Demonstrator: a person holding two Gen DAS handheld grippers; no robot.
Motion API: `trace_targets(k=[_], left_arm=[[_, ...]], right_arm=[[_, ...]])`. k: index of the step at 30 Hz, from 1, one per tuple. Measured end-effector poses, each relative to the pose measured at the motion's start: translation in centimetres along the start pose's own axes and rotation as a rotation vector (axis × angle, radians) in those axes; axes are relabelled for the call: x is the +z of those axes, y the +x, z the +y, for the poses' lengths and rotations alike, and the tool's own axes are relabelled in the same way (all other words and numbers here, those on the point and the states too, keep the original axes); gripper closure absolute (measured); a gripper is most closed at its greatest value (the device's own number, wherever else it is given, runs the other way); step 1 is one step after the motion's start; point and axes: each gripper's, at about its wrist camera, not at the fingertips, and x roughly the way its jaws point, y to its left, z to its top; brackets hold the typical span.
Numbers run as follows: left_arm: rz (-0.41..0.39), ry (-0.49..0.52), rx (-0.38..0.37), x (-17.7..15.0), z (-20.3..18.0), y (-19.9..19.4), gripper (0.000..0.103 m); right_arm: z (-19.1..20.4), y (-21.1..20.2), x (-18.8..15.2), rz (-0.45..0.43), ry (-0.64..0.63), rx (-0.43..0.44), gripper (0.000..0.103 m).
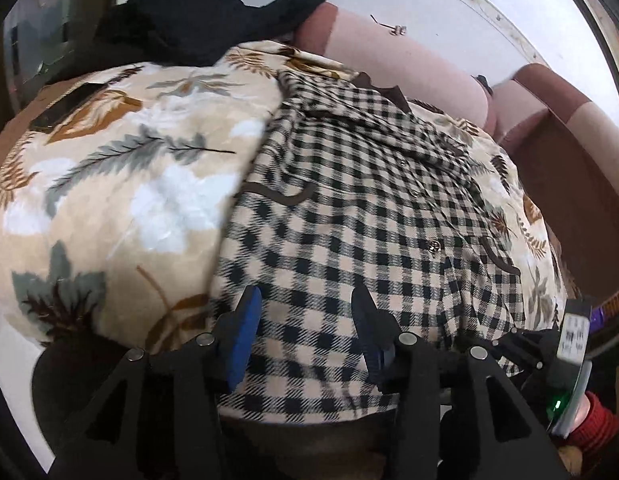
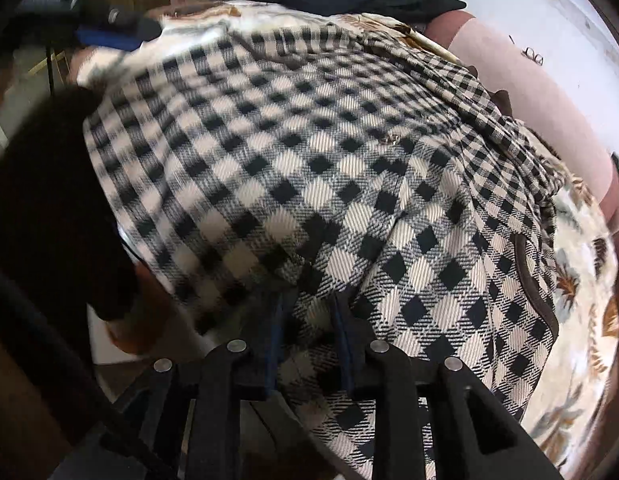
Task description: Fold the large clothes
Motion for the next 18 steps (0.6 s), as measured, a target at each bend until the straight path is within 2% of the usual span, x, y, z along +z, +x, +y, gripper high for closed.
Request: trace_targets(k=[1, 2, 3, 5, 8, 10, 15, 17, 18], left_arm=[[0.004, -0.006, -0.009, 0.0, -0.1, 0.3, 0.057], [0.005, -0.01, -0.015, 0.0, -0.1, 0.4, 0.057], [0.002, -0.021, -0.025, 0.2, -0.1, 0.5, 0.057], [-0.01, -0.03, -0.039, 0.5, -0.1, 0.4, 0.057], [-0.027, -0.037, -0.043, 1.0, -0.1, 0.2, 0.056], [-0.031, -0.038, -0.036, 1.3, -0.2, 0.2, 0.053], [-0.032, -0.007, -0.001, 1.8, -0.9, 0.7, 0.048], [-0.032, 0.014, 0.021, 2.1, -1.2, 1.1, 0.046], [-0.031, 0.016, 0.027, 2.2, -1.1, 1.4, 0.046]], right_arm=[[-0.3, -0.1, -0.4, 0.005, 0.0, -0.001, 0.098], [-0.6, -0.1, -0.2, 0.013, 0.022, 0.021, 0.1], [-0.9, -0.3, 0.0, 0.017, 0.048, 0.046, 0.1], [-1.9, -0.3, 0.7, 0.018, 0.132, 0.182, 0.1], [-0.9, -1.0, 0.8, 0.011, 0.201, 0.392, 0.1], [-0.2, -0.4, 0.9, 0.021, 0.22, 0.477, 0.096], [-0.8, -0.3, 0.4, 0.042, 0.253, 0.515, 0.093], [-2.2, -1.9, -0.2, 0.028, 0.243, 0.505, 0.09], [-2.9, -2.4, -0.4, 0.018, 0.248, 0.491, 0.085]])
